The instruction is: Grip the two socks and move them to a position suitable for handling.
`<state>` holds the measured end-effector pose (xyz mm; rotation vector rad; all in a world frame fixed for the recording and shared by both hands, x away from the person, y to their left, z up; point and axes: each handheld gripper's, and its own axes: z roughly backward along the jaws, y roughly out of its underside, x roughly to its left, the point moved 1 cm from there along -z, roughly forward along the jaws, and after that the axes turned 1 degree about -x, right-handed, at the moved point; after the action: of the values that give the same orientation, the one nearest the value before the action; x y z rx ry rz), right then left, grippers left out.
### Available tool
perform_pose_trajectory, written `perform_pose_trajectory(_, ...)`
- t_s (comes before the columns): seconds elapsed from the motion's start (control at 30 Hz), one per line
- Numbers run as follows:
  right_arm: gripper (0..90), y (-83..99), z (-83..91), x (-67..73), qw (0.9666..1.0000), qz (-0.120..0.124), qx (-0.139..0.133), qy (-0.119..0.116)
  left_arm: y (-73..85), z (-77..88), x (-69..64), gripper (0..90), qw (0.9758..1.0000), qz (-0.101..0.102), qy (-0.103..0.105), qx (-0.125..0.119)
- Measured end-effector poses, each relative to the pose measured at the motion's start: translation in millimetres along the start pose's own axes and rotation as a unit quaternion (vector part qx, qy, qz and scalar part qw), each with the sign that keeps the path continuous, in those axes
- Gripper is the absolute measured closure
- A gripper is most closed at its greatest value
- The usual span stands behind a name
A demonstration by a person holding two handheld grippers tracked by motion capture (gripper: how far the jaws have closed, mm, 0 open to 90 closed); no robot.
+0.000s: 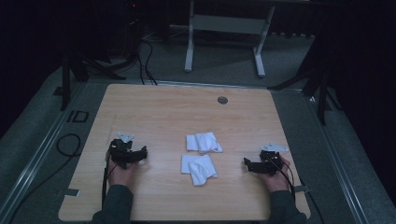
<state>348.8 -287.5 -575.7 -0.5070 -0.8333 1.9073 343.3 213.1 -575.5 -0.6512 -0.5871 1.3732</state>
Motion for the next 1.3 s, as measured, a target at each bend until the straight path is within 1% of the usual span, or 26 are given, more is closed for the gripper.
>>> perform_pose_trajectory(0.07,10.8,0.0,-0.1,0.8,1.0,0.006,0.0,-0.004,0.0,0.0,0.0,14.1,1.0,0.0,0.0,0.0)
perform_pose_trajectory(0.4,11.1,0.0,0.0,0.9,1.0,0.005,0.0,-0.003,0.0,0.0,0.0,14.1,1.0,0.0,0.0,0.0)
perform_pose_trajectory(0.6,15.8,-0.2,2.0,2.1,1.0,0.003,0.002,-0.002,0.3,0.4,0.1,14.3,1.0,0.0,0.0,0.0)
perform_pose_trajectory(0.63,24.2,-0.7,4.2,3.3,1.0,0.003,0.004,0.0,0.3,0.4,0.0,14.3,1.0,0.0,0.0,0.0)
perform_pose_trajectory(0.67,24.2,-0.7,4.2,3.3,1.0,0.003,0.004,0.0,0.3,0.4,0.0,14.3,1.0,0.0,0.0,0.0)
perform_pose_trajectory(0.73,35.0,-1.5,7.1,4.4,1.0,0.003,0.007,0.003,0.4,0.6,0.2,14.3,1.0,-0.001,0.0,0.001)
perform_pose_trajectory(0.77,45.5,-2.6,10.7,7.2,0.9999,0.009,0.005,-0.005,0.4,0.7,0.2,14.3,1.0,-0.001,0.0,0.001)
perform_pose_trajectory(0.83,54.8,-4.3,15.1,11.3,0.9998,0.02,0.002,-0.006,0.4,0.7,0.2,14.3,1.0,-0.001,0.0,0.001)
perform_pose_trajectory(0.87,54.8,-4.3,15.1,11.3,0.9998,0.02,0.002,-0.006,0.4,0.7,0.2,14.4,1.0,-0.001,0.0,0.001)
perform_pose_trajectory(0.9,60.9,-6.0,18.8,15.8,0.9996,0.025,0.001,-0.009,0.5,0.8,0.2,14.3,1.0,-0.001,0.0,0.001)
perform_pose_trajectory(0.97,66.4,-7.8,21.7,19.9,0.9996,0.023,0.006,-0.017,0.6,0.9,0.1,14.4,1.0,-0.001,0.0,0.001)
perform_pose_trajectory(1.0,66.4,-7.8,21.7,19.9,0.9996,0.023,0.006,-0.017,0.6,0.9,0.1,14.4,1.0,-0.001,0.0,0.001)
perform_pose_trajectory(1.03,72.5,-9.7,25.6,25.8,0.9993,0.03,0.008,-0.022,0.7,1.0,0.1,14.4,1.0,-0.001,0.0,0.001)
perform_pose_trajectory(1.07,75.9,-11.1,27.9,29.1,0.999,0.035,0.004,-0.028,0.7,1.0,0.1,14.4,1.0,-0.001,0.0,0.001)
perform_pose_trajectory(1.1,75.9,-11.1,27.9,29.1,0.999,0.035,0.004,-0.028,0.7,1.0,0.2,14.4,1.0,-0.001,0.001,0.001)
perform_pose_trajectory(1.13,79.2,-12.9,30.7,33.7,0.9985,0.043,0.002,-0.035,0.7,1.0,0.2,14.4,1.0,-0.001,0.001,0.001)
perform_pose_trajectory(1.17,84.4,-15.4,33.5,40.2,0.9977,0.055,-0.001,-0.04,0.7,1.1,0.2,14.4,1.0,-0.001,0.001,0.001)
perform_pose_trajectory(1.23,85.9,-17.3,34.5,48.6,0.9967,0.068,0.003,-0.045,0.9,1.3,0.0,14.4,1.0,0.0,0.0,0.001)
perform_pose_trajectory(1.27,86.2,-17.6,33.9,53.6,0.996,0.077,0.009,-0.043,0.9,1.3,0.0,14.4,1.0,0.0,0.0,0.001)
perform_pose_trajectory(1.3,86.2,-17.6,33.9,53.6,0.996,0.077,0.009,-0.043,1.1,1.3,-0.1,14.4,1.0,0.001,0.0,0.001)
